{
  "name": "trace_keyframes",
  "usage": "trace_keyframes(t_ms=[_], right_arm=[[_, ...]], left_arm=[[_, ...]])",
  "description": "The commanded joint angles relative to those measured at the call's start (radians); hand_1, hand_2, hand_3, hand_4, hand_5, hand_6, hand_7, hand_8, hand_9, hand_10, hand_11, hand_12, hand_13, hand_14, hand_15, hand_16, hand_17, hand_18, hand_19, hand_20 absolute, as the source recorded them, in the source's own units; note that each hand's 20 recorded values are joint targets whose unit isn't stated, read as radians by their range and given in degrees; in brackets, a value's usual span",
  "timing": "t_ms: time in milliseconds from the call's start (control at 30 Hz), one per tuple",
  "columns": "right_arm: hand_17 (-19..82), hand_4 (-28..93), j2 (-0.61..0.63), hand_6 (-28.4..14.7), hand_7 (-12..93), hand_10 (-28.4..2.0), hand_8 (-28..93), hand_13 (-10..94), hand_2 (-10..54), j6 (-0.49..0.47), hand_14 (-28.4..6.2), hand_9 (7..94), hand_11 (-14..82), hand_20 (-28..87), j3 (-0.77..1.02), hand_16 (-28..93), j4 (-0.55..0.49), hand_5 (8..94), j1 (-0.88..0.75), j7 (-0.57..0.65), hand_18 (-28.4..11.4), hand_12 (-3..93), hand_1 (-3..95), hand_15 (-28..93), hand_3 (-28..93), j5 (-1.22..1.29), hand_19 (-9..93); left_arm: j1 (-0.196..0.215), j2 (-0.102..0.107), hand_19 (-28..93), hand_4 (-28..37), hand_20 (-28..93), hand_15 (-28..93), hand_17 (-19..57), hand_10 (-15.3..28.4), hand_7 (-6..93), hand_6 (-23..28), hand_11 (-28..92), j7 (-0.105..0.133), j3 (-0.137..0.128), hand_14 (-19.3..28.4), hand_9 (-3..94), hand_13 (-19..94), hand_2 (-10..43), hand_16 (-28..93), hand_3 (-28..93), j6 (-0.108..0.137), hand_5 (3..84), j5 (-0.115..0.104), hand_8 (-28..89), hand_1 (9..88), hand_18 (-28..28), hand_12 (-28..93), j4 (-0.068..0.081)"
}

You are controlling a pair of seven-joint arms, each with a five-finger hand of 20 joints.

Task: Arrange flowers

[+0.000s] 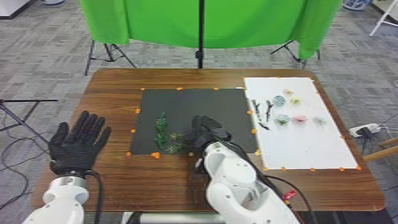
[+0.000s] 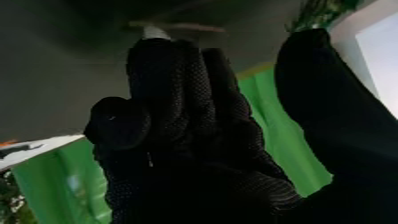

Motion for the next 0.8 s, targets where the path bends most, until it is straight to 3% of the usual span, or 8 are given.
trace_keyframes(t_ms=[33,167,233,333,433,567,700,800], right_arm=[[37,-25,0.076,-11.2,45,-25.0,-18,58,-9.5,-0.043,-18.5,52.8,54.7,55,0.062,19,-0.092,46.9,-0.032,-0.005,-28.2,25.3,35.6,74,84,0.0,93],[36,-27,0.074,-10.0,43,-24.2,-17,59,-9.5,-0.158,-18.6,55.5,53.1,55,0.067,19,-0.08,52.6,-0.034,-0.016,-28.2,25.2,36.2,73,84,-0.033,93],[36,-27,0.062,-9.9,42,-24.1,-16,59,-9.5,-0.179,-18.6,56.2,52.4,55,0.061,19,-0.066,53.6,-0.039,-0.005,-28.3,25.6,36.0,73,83,-0.023,93],[36,-28,0.047,-10.2,38,-24.3,-15,59,-9.5,-0.208,-18.7,56.8,51.0,55,0.033,20,-0.038,54.8,-0.042,-0.026,-28.3,25.8,34.8,72,81,-0.087,93],[35,-28,0.04,-10.3,37,-24.3,-14,59,-9.5,-0.241,-18.9,56.8,50.6,55,0.017,20,-0.026,55.1,-0.039,-0.046,-28.4,26.0,34.4,72,80,-0.117,93],[35,-28,0.037,-8.8,36,-22.5,-14,62,-9.5,-0.238,-17.4,59.6,50.9,56,-0.011,19,-0.011,59.2,-0.038,-0.078,-28.4,26.3,38.2,70,82,-0.182,93],[35,-28,0.028,-5.1,34,-19.1,-13,68,-9.5,-0.208,-15.0,69.6,47.5,56,-0.036,22,0.023,70.1,-0.045,-0.109,-28.4,26.7,42.5,66,83,-0.254,93],[36,-28,0.011,-4.7,32,-18.2,5,72,-9.5,-0.223,-15.2,74.7,46.4,57,-0.045,24,0.061,74.9,-0.036,-0.111,-28.4,28.1,44.5,65,74,-0.267,93]], left_arm=[[0.046,-0.024,37,-28.3,12,39,-7.9,16.1,12.1,10.6,23,0.024,-0.005,16.5,42.3,31,17.2,-9,79,0.044,45.5,0.011,-10,24.4,14.1,9,-0.015],[0.05,-0.024,37,-28.3,13,40,-8.1,16.1,12.3,10.7,25,0.033,-0.007,16.1,40.8,31,16.0,-9,79,0.048,44.1,0.008,-10,25.0,14.2,10,-0.017],[0.041,-0.022,37,-28.3,13,40,-8.2,16.2,12.5,10.6,25,0.021,-0.003,16.1,40.8,31,15.9,-9,79,0.045,44.4,0.016,-10,25.1,14.2,10,-0.012],[0.031,-0.024,37,-28.3,13,41,-8.2,16.1,12.8,10.7,25,0.018,0.003,16.1,40.8,31,15.8,-9,78,0.052,45.3,0.004,-10,25.3,14.2,10,-0.008],[0.027,-0.02,38,-28.3,13,41,-8.2,16.2,12.9,10.7,25,0.01,0.007,16.2,40.8,31,15.7,-9,78,0.049,45.7,0.01,-10,25.5,14.2,9,-0.006],[0.024,-0.018,38,-28.3,13,41,-8.3,16.1,13.1,10.8,25,-0.005,-0.002,16.2,41.0,31,14.8,-9,78,0.072,46.5,0.029,-10,26.8,14.2,9,-0.006],[0.011,-0.016,38,-28.3,13,41,-8.2,15.8,13.6,10.8,26,-0.026,0.007,16.0,41.4,31,13.6,-9,77,0.055,47.3,0.041,-10,29.5,14.2,9,0.003],[-0.001,-0.015,38,-28.3,13,42,-8.3,15.9,13.8,10.8,26,-0.037,0.016,15.9,41.5,31,13.4,-9,76,0.054,47.4,0.043,-10,29.9,14.2,9,0.009]])
